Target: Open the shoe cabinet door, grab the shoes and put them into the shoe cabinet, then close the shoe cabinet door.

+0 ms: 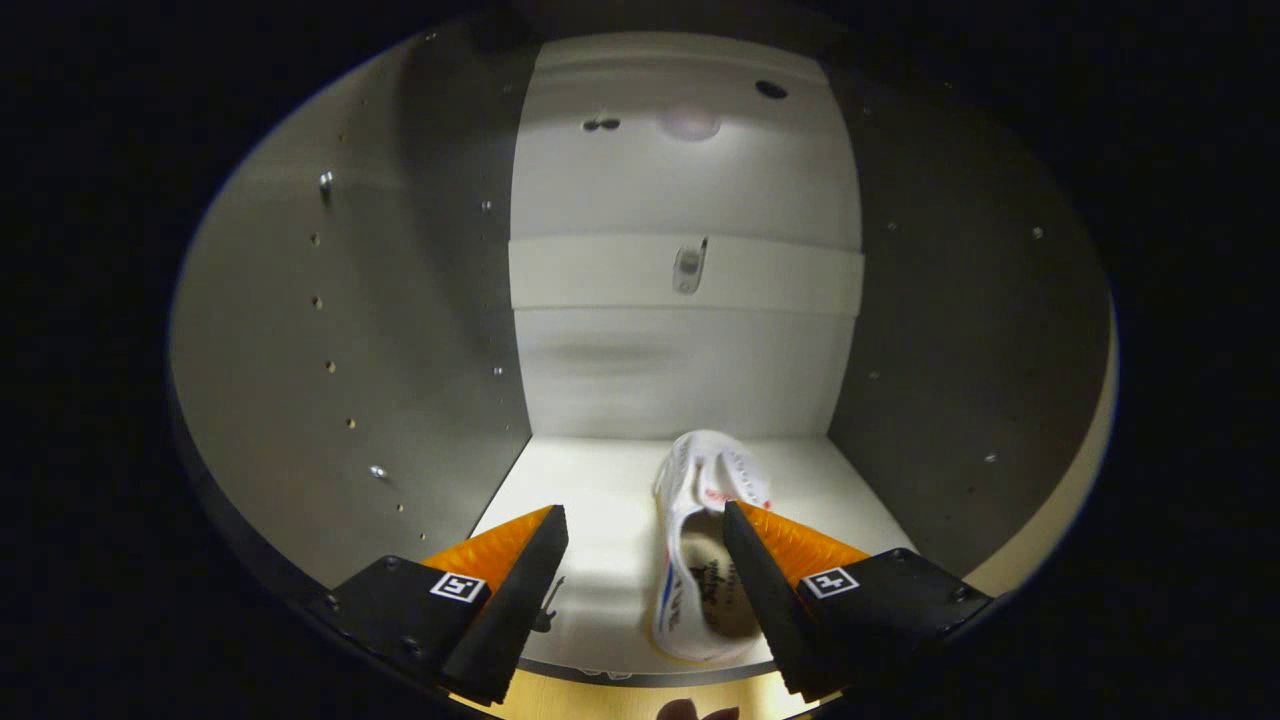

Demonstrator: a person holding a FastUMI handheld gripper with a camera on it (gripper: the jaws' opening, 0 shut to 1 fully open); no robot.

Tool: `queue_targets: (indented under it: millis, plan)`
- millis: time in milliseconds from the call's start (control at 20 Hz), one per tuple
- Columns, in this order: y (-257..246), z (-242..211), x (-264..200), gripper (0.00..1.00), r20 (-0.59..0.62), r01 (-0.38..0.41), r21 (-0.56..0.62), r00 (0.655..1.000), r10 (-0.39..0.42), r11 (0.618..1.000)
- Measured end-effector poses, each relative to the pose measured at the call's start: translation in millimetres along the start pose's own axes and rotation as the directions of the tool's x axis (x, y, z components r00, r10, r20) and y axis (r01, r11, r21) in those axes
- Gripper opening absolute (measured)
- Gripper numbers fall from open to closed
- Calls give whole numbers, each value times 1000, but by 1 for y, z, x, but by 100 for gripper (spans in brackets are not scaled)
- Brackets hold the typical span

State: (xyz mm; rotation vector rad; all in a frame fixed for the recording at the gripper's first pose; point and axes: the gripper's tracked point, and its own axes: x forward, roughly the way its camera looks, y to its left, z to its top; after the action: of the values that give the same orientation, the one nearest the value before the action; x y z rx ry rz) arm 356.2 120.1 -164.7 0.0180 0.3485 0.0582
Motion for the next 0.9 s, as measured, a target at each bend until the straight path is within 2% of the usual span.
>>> queue_targets:
  millis: [350,550,650,900]
  plan:
    - [-19,53,-129,98,181,64,21,981,-67,998]
    - [-35,54,-208,98,242,103,34,964,-108,994]
    - [-44,49,-247,98,271,129,-6,955,-123,992]
    - [-63,37,-339,98,313,129,2,942,-123,992]
